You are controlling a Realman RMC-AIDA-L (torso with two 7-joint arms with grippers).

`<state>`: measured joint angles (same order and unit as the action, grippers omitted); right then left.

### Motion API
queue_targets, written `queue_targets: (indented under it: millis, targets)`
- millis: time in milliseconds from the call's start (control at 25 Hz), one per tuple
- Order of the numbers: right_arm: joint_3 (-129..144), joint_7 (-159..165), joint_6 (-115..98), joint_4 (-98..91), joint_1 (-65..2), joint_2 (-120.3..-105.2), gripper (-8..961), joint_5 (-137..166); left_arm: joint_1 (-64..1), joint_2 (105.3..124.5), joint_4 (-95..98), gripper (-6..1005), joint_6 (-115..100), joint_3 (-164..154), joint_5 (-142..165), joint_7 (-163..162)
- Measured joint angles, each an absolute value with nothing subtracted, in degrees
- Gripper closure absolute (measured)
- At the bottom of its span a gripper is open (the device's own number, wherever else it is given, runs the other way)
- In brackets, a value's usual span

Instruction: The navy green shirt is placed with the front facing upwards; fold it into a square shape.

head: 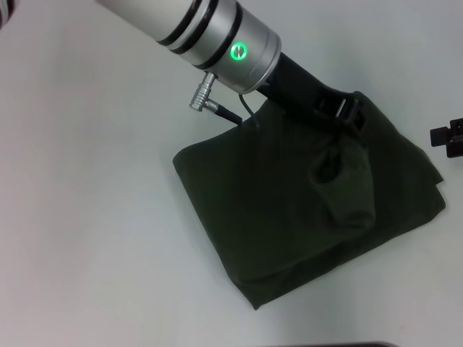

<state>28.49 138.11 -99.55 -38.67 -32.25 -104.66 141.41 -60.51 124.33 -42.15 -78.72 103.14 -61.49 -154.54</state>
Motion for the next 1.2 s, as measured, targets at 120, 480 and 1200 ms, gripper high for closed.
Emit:
queue_targets:
  millis: [120,480,1200]
  targets:
    - [28.78,138.14,-99.46,-38.67,-32.25,-104.66,297,141.41,-59.63,124.30,-42.00,809,-78.13,104.66,-62.66,-154.41]
    - [28.83,138.16,-99.34,-38.67,-32.25,-104.66,296,141.41,-59.58,124.30,-42.30,577,-77.43,104.82,-64.85,-153.89]
    - [28.93,138.24,-99.59,-38.82,-32.40,-104.15,296,141.41,-51.34,121.27,-47.52,359,-90.42,114.12,-68.10,-149.28]
